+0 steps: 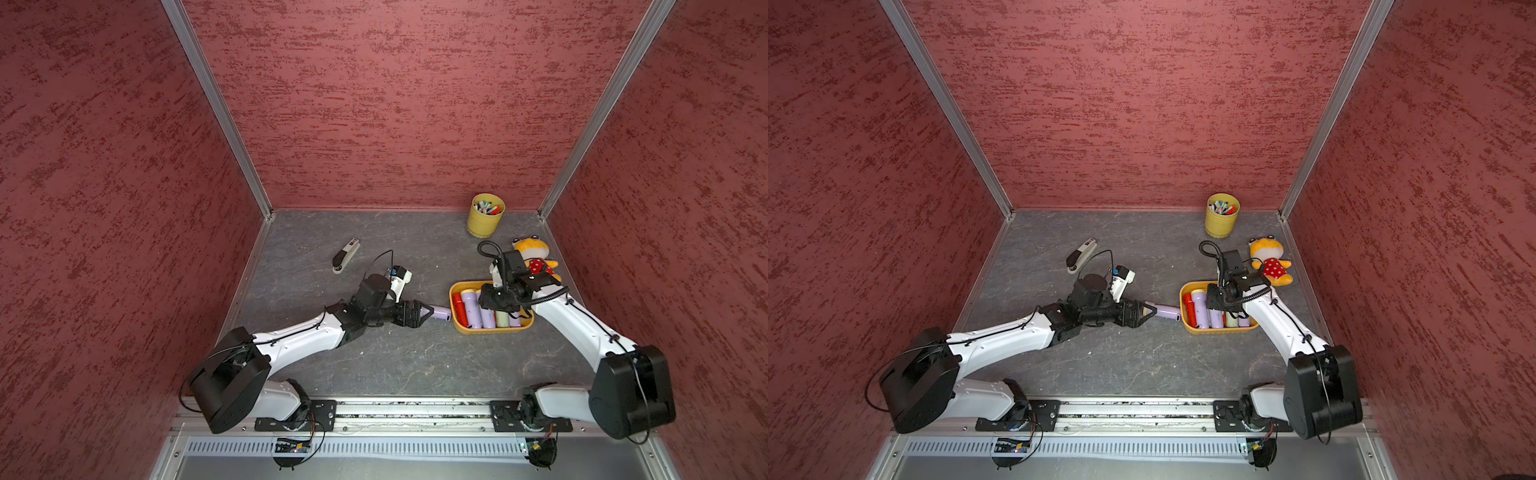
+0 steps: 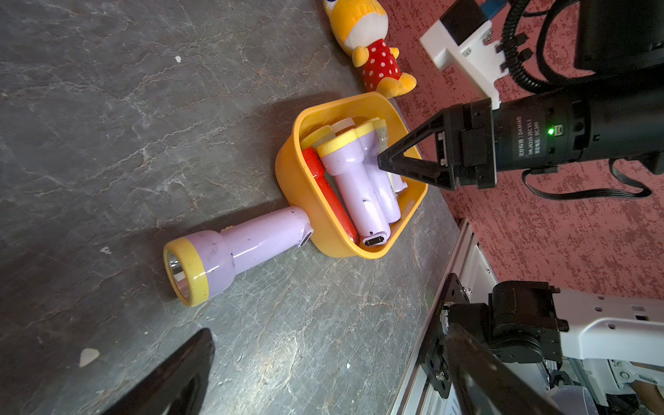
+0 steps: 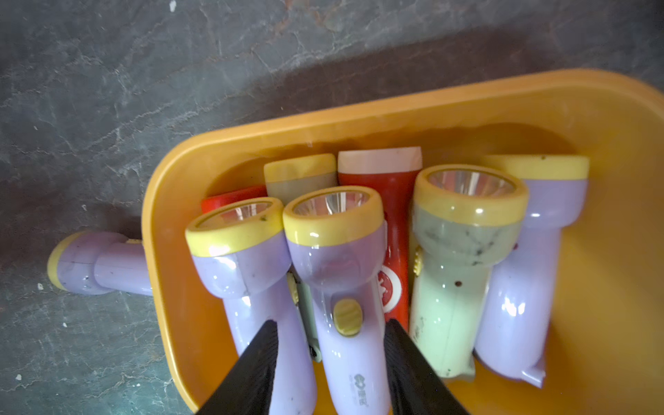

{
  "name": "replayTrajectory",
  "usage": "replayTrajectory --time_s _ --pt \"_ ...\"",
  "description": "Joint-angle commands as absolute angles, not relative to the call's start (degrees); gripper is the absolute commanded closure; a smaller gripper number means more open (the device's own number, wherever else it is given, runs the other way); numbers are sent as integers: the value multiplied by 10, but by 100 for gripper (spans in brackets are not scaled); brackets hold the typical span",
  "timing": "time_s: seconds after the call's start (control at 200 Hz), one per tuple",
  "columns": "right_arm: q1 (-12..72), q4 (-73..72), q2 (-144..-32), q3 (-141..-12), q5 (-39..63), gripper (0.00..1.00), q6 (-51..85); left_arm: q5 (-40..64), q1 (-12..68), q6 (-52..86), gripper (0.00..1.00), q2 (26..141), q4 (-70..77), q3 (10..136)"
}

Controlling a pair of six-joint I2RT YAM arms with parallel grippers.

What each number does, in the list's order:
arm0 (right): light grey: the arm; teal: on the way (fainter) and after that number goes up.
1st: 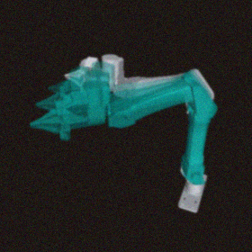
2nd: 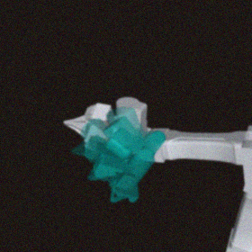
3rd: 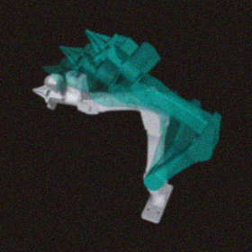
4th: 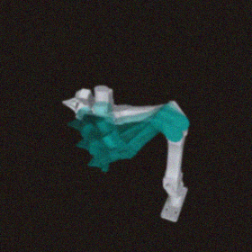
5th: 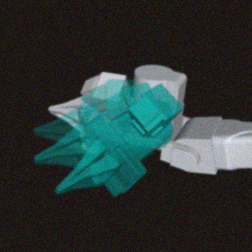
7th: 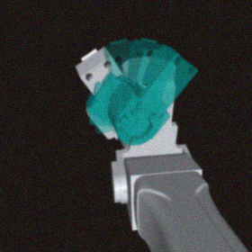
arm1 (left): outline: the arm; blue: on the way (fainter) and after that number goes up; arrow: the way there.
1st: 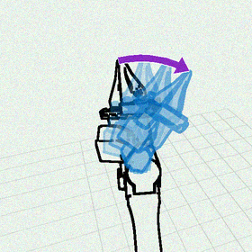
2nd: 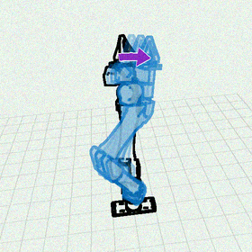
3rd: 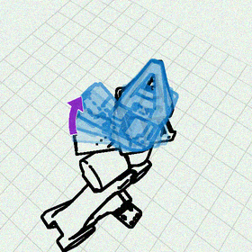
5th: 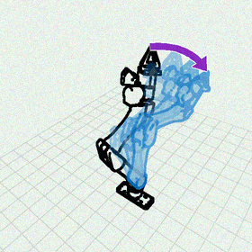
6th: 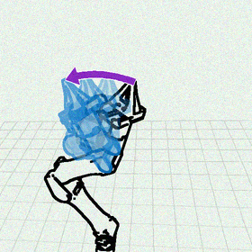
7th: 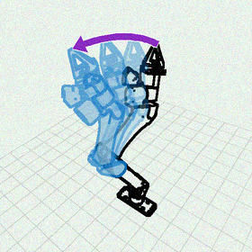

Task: Put the flashlights into the storage boxes
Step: Place the flashlight at the storage box.

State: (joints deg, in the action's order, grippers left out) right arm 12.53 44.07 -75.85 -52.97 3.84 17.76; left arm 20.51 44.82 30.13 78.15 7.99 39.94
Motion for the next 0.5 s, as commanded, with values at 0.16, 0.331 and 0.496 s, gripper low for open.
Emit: replayTrajectory --time_s 0.16,0.331,0.496 --pt "116 422 -767 -540 51 47 194 191 451 295 0 767 81 387" --pt "124 409 -746 -556 81 45 162 194 440 310 0 767 75 380" --pt "162 402 -751 -597 84 45 108 192 419 319 0 726 55 356"
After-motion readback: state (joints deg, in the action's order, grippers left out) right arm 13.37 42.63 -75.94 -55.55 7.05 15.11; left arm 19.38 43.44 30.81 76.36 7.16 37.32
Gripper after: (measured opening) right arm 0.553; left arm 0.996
